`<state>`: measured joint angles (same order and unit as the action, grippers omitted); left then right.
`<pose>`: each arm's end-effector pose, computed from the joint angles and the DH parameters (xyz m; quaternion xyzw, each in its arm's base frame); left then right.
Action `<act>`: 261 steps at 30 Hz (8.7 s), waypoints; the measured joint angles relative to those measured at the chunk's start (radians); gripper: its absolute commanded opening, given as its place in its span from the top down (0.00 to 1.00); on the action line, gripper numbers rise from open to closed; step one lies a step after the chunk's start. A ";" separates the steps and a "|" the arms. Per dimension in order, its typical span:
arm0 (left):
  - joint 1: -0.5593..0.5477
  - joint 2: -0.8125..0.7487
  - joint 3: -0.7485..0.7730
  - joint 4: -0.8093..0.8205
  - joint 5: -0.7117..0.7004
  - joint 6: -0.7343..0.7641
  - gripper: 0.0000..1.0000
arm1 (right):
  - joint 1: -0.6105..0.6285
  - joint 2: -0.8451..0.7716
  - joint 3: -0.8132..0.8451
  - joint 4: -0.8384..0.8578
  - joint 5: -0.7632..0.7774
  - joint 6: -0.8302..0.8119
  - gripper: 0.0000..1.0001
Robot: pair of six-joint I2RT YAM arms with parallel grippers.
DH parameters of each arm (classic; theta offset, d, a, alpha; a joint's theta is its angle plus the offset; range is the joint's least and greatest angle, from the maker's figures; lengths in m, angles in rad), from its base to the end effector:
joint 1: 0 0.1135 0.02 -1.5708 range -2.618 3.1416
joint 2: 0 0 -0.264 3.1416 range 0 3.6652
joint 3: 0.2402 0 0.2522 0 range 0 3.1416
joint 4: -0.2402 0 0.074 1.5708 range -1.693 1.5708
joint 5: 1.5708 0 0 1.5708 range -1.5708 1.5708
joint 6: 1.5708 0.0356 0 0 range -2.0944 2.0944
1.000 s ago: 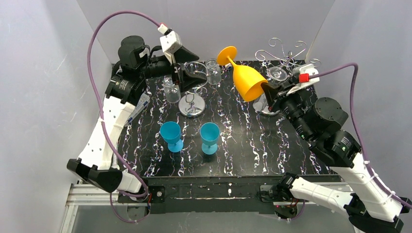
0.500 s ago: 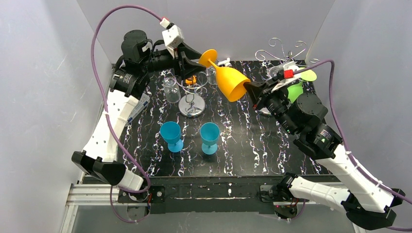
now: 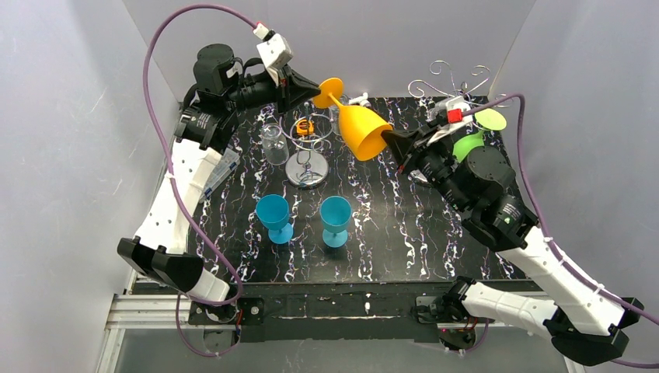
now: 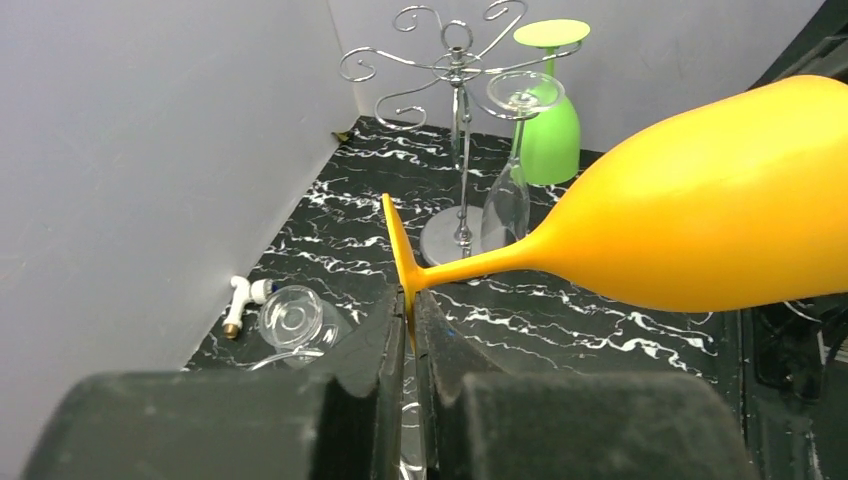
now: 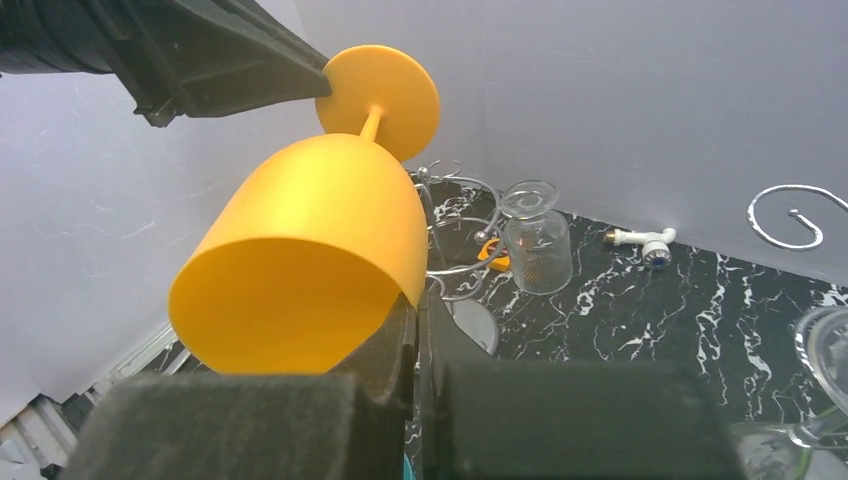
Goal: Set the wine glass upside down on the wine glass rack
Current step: Pick up the wine glass at the center of the board, then adjust the wine rack at the center of the board.
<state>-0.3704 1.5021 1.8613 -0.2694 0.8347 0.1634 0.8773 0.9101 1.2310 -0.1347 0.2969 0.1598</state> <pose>0.2772 -0.1359 0.5279 0.4513 0.5160 -0.3417 0.6429 0.1216 0.1300 0.4761 -0.1150 0.6311 0.2953 0.7080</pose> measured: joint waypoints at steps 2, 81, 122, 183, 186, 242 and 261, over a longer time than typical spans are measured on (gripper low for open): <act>0.003 0.000 0.002 0.000 -0.013 -0.010 0.98 | -0.001 0.013 -0.003 0.017 -0.012 0.001 0.99; 0.008 -0.274 -0.163 0.049 0.075 0.473 1.00 | -0.706 0.723 0.738 -0.537 0.107 0.001 0.53; 0.008 -0.287 -0.179 0.045 0.075 0.473 1.00 | -0.685 0.674 0.633 -0.493 0.168 0.073 0.99; 0.008 -0.380 -0.318 0.090 0.083 0.453 1.00 | -0.366 0.995 1.018 -0.654 0.739 0.515 0.99; 0.008 -0.383 -0.321 0.090 0.083 0.453 1.00 | -0.365 1.026 1.049 -0.638 0.762 0.486 0.99; 0.008 -0.386 -0.365 0.083 0.083 0.465 1.00 | -0.646 1.020 1.030 -0.563 0.405 0.410 0.14; 0.008 -0.391 -0.376 0.083 0.082 0.465 1.00 | -0.873 0.624 0.555 -0.547 0.075 0.295 0.17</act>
<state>-0.3622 1.1115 1.4853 -0.1867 0.9169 0.6285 0.0038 1.5341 1.7865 -0.6815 0.3717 0.4550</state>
